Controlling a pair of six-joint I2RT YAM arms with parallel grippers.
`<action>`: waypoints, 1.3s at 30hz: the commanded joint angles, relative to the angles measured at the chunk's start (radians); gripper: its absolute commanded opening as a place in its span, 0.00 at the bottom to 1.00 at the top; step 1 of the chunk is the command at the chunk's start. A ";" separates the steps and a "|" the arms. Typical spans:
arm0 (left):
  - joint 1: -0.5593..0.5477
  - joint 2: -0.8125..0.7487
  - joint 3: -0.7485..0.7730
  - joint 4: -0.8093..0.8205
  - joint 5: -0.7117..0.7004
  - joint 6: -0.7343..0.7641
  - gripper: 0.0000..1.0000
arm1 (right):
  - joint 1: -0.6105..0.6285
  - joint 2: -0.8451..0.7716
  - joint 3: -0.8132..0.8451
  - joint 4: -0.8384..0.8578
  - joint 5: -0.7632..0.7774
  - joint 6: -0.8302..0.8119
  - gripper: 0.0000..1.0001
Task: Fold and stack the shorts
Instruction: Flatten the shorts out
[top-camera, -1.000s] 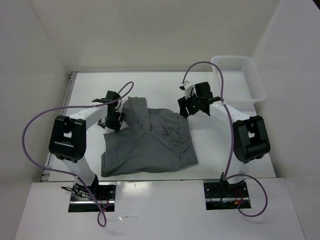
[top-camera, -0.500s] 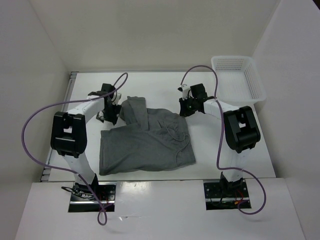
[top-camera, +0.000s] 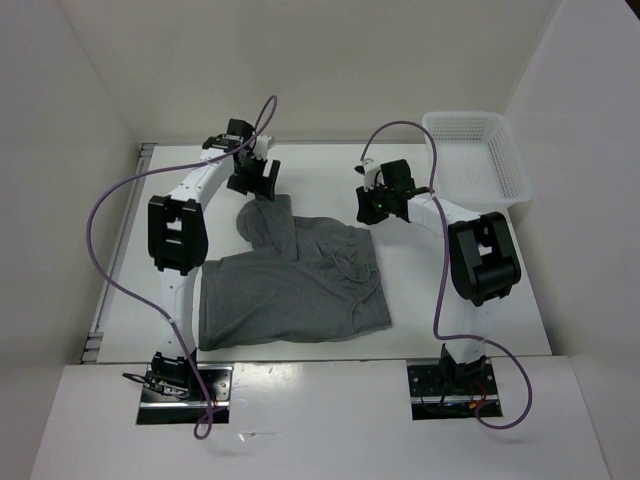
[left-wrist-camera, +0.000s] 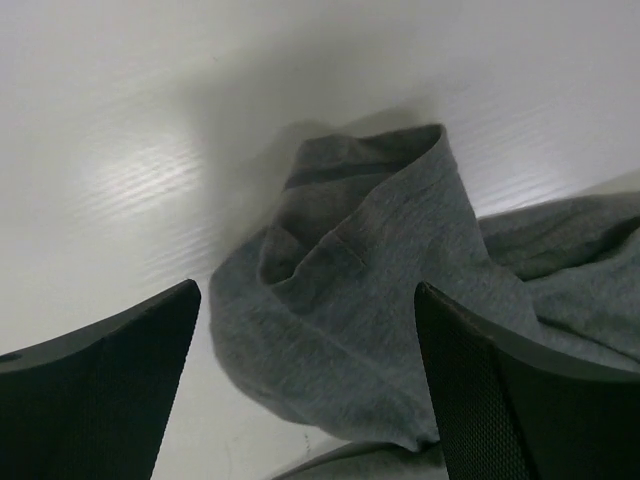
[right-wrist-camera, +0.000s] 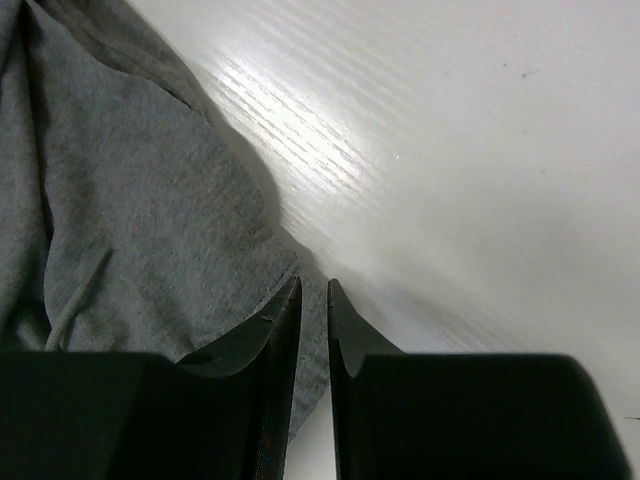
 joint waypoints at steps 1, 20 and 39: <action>-0.014 0.053 0.061 -0.090 0.109 0.003 0.94 | 0.004 -0.004 0.053 0.036 0.009 -0.016 0.22; -0.034 -0.087 -0.010 -0.088 0.077 0.003 0.00 | 0.075 0.090 0.081 -0.112 -0.043 -0.078 0.47; 0.101 -0.575 -0.569 -0.068 -0.190 0.003 0.10 | 0.073 0.139 0.361 -0.062 0.269 0.003 0.00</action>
